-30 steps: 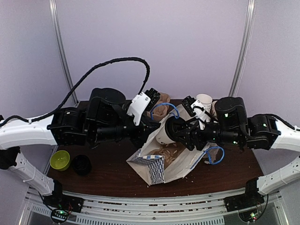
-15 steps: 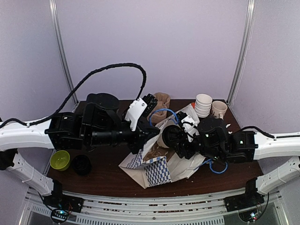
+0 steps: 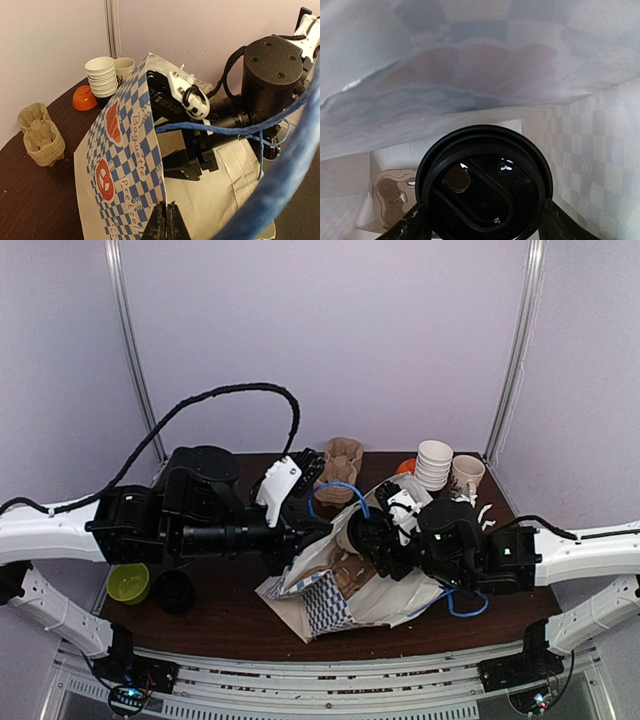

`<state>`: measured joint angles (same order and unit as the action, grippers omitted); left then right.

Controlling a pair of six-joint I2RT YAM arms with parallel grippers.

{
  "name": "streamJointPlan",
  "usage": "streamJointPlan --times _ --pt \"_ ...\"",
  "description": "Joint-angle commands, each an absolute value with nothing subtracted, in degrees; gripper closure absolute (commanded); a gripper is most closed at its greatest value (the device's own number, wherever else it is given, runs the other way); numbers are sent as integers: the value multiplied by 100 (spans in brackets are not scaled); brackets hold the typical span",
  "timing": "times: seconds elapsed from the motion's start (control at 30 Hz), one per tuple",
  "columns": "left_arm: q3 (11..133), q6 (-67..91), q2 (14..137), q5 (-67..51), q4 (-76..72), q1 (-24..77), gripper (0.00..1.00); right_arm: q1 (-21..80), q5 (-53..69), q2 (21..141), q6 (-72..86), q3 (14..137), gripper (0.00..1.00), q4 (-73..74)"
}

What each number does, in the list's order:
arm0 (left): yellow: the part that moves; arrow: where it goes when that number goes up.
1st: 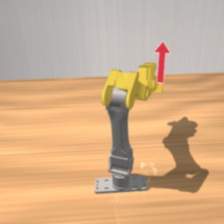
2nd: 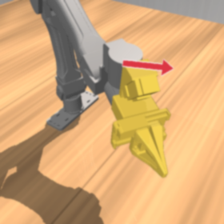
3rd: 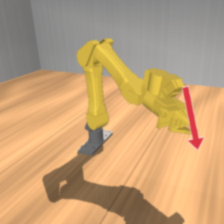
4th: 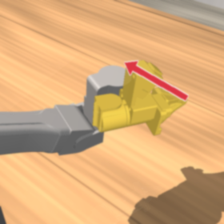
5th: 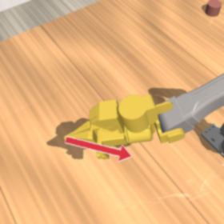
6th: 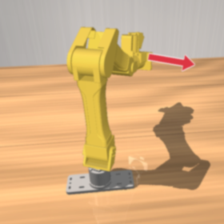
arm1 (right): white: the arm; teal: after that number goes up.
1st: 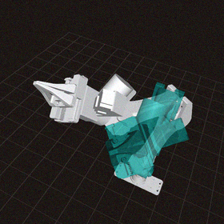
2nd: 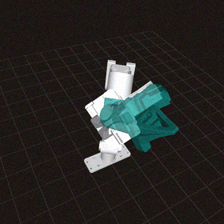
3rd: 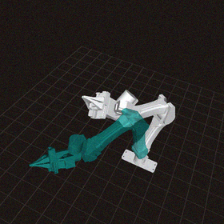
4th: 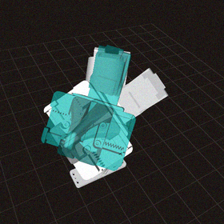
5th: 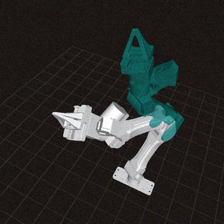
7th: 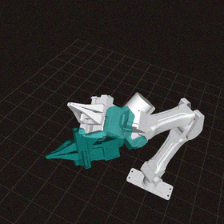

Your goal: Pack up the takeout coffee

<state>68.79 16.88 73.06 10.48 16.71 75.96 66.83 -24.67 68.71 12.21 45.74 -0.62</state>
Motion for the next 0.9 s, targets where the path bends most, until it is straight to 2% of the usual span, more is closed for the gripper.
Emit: streamJointPlan --times 0.0,0.2,0.5,0.73,0.87 --pt "6863 1714 7217 1082 1715 7629 100 6664 -2340 6904 1325 4450 57 -211" --pt "6898 1676 7214 953 1894 7628 100 6668 -2007 6599 1178 4256 57 -24" --pt "7175 1253 7653 45 1925 7629 100 6677 -1701 5668 1028 3665 57 -253" --pt "7530 1204 8077 -275 1968 7629 100 6769 -1789 5681 1031 3725 57 27" --pt "7627 1228 8112 -197 2006 7629 100 6829 -1416 5404 1009 3606 57 -18"
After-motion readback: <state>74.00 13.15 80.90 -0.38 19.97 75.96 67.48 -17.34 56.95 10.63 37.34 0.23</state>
